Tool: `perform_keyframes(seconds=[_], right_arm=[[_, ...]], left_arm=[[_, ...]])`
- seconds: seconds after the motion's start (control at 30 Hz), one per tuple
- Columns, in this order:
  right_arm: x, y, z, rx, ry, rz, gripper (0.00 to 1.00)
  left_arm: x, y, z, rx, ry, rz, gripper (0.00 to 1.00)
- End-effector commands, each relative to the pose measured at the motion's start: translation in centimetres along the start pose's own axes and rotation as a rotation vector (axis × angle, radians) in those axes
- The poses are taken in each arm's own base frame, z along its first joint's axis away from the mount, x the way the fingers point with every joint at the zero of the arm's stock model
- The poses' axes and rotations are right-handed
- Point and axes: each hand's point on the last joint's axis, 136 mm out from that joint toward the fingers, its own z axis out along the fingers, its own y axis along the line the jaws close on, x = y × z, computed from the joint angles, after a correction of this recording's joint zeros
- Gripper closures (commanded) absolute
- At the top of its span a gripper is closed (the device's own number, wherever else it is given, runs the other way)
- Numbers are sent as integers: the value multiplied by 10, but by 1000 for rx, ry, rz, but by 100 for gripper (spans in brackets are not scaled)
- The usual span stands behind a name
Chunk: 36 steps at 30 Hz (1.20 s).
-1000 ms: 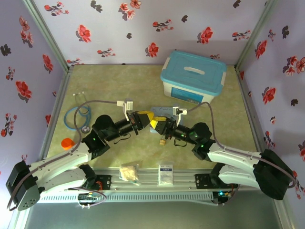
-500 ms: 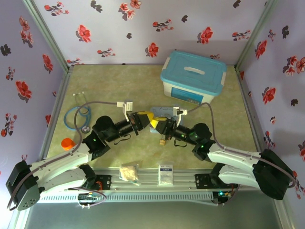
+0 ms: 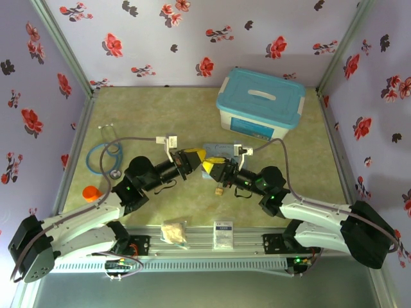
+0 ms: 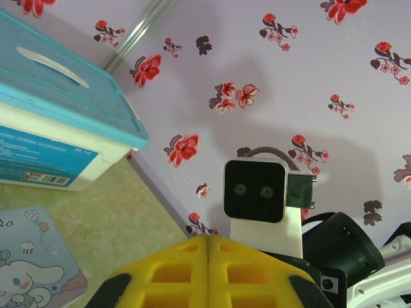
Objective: Unlock a padlock with a key
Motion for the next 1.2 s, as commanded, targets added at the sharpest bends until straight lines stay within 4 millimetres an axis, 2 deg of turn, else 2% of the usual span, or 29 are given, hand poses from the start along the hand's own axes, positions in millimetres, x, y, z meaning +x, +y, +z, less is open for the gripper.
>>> perform_keyframes(seconds=[0.0, 0.23, 0.53, 0.8, 0.93, 1.13, 1.17], right_arm=[[-7, 9, -1, -33, -38, -25, 79], [-10, 9, -2, -31, -59, -30, 88], [-11, 7, -1, -23, -63, -32, 83], [-7, 5, 1, -30, -50, -18, 91], [-7, 4, -2, -25, -57, -19, 100], [-4, 0, -6, -3, -49, -22, 100], [-4, -1, -6, 7, -48, -22, 100]], left_arm=[[-7, -4, 0, 25, -34, -6, 100], [-5, -10, 2, 62, -28, -22, 100], [-3, -10, 4, 74, -17, -27, 100], [-3, -11, 2, 71, -17, -24, 100], [-4, -10, 1, 65, -19, -19, 100], [-4, -3, 0, 18, -17, -14, 100], [-4, -2, -1, 10, -19, -9, 93]])
